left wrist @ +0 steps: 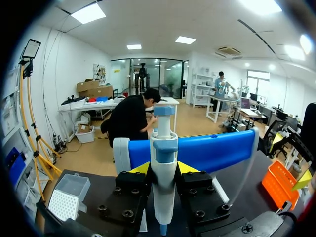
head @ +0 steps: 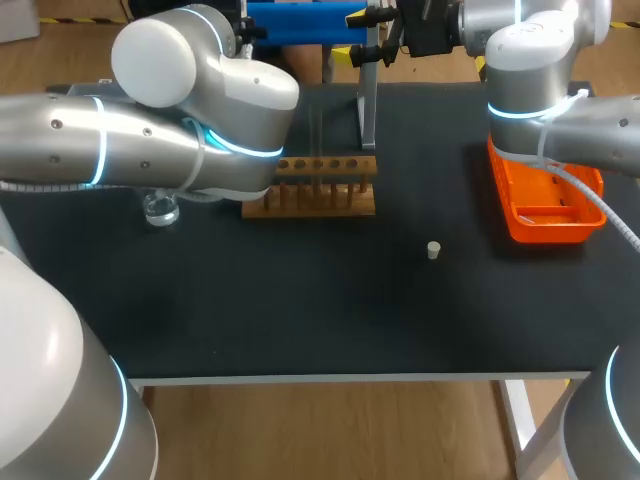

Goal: Invert the test tube, pick up the pipette, mount the tip to pipette, aspirate from beaker and dispense into the tube, eject the tip, return the pipette, and cap with the stopper.

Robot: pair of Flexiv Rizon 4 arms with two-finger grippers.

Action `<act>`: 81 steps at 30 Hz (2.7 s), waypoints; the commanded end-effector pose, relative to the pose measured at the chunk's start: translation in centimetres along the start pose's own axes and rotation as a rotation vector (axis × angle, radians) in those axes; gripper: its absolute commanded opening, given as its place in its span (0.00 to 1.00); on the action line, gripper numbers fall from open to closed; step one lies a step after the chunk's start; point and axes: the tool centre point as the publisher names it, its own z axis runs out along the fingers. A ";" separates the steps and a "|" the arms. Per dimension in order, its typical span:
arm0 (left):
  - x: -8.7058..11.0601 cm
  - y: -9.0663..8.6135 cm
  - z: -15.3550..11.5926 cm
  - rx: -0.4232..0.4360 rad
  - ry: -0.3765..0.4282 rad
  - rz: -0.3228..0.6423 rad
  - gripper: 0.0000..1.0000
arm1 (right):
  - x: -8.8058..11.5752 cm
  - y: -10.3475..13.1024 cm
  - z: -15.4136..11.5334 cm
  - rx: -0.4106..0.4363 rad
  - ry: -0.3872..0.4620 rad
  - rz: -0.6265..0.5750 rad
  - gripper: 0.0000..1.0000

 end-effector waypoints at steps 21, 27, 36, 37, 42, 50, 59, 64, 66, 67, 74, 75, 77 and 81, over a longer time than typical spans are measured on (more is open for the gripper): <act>0.0 0.7 1.3 -0.045 -0.015 -0.018 0.00 | 0.0 0.1 -0.1 0.003 0.000 0.000 1.00; 0.0 0.7 1.2 -0.041 -0.021 -0.020 0.00 | 0.0 0.1 -0.1 0.003 0.000 0.000 1.00; -0.1 -0.3 0.9 -0.027 -0.031 -0.014 0.00 | 0.0 0.1 -0.1 0.003 0.000 0.000 1.00; -0.1 -0.4 0.9 -0.026 -0.032 -0.012 0.00 | 0.0 0.1 -0.1 0.003 0.000 0.000 1.00; -0.2 -0.8 1.1 -0.026 -0.032 -0.005 0.00 | 0.0 0.1 -0.1 0.003 0.000 0.000 1.00; -0.2 -0.7 1.7 -0.033 -0.032 -0.008 0.00 | 0.0 0.1 -0.1 0.003 0.000 0.000 1.00; -0.3 -0.6 2.5 -0.046 -0.030 -0.009 0.00 | 0.0 0.1 -0.1 0.003 0.000 0.000 1.00; -0.5 -0.4 2.9 -0.058 -0.032 -0.007 0.00 | 0.0 0.1 -0.1 0.003 0.000 0.000 1.00; -0.5 -0.3 3.0 -0.062 -0.032 -0.008 0.00 | 0.0 0.1 -0.1 0.003 0.000 0.000 1.00; -0.6 -0.2 3.0 -0.064 -0.032 -0.009 0.00 | 0.0 0.1 -0.1 0.003 0.000 0.000 1.00; -0.6 0.3 3.3 -0.079 -0.032 -0.017 0.00 | 0.0 0.1 -0.1 0.003 0.000 0.000 1.00; -0.6 0.4 3.3 -0.080 -0.032 -0.018 0.00 | 0.0 0.1 -0.1 0.003 0.000 0.000 1.00; -0.6 0.5 3.4 -0.082 -0.031 -0.020 0.00 | 0.0 0.1 -0.1 0.003 0.000 0.000 1.00; -0.6 0.7 3.4 -0.087 -0.037 -0.030 0.00 | 0.0 0.1 -0.1 0.003 0.000 0.000 1.00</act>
